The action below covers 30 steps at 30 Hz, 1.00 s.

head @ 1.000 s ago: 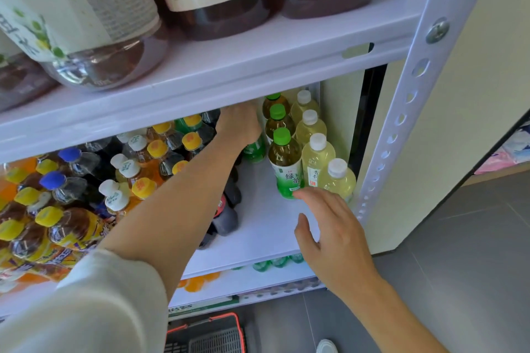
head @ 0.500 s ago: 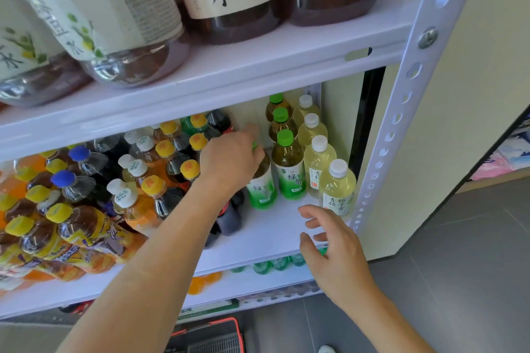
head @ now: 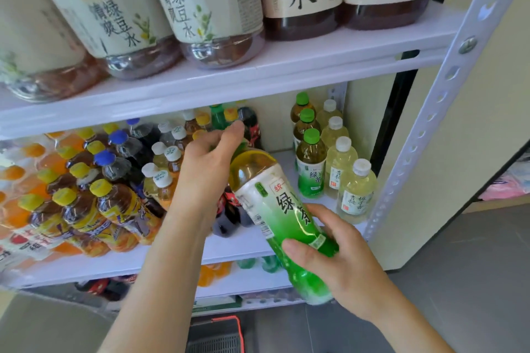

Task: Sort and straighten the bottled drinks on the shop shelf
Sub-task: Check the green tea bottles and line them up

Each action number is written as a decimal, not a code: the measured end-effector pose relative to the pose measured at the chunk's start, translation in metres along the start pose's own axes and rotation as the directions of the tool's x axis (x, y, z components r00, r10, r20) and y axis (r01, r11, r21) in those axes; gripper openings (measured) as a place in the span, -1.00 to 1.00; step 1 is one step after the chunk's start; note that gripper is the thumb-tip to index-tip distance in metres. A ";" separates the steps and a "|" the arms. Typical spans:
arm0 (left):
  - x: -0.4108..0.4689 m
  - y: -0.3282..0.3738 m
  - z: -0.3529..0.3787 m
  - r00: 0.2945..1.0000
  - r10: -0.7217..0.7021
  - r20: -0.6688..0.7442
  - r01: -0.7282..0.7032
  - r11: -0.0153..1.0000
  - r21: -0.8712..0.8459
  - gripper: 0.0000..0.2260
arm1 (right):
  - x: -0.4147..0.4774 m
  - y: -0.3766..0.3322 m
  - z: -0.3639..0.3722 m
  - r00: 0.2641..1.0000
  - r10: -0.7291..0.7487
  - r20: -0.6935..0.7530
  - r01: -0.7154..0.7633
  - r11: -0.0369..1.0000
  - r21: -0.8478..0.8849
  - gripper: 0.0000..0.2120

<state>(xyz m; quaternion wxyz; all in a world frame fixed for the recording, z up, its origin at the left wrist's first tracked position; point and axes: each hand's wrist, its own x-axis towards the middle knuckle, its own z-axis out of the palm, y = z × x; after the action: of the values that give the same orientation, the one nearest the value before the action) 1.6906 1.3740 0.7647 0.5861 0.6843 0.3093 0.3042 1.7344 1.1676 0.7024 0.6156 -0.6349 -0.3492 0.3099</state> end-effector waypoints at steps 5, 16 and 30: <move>-0.005 -0.001 -0.007 0.993 -0.097 0.072 0.106 0.984 -0.140 -0.60 | -0.006 -0.016 0.003 0.995 0.097 0.037 -0.101 0.987 0.122 -0.62; -0.029 -0.005 -0.011 0.954 -0.116 0.278 0.167 0.972 -0.167 -0.68 | -0.012 -0.024 0.013 0.985 0.170 -0.026 -0.168 0.982 0.089 -0.56; -0.075 -0.036 0.009 0.946 0.019 0.325 0.113 0.917 -0.382 -0.50 | -0.014 -0.030 0.016 0.961 -0.104 -0.255 0.005 0.933 -0.361 -0.50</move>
<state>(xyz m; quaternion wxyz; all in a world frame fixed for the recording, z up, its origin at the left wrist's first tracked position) 1.6485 1.3146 0.7242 0.7619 0.5843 0.1582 0.2303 1.7114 1.1655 0.7309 0.5403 -0.7621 -0.3303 0.1348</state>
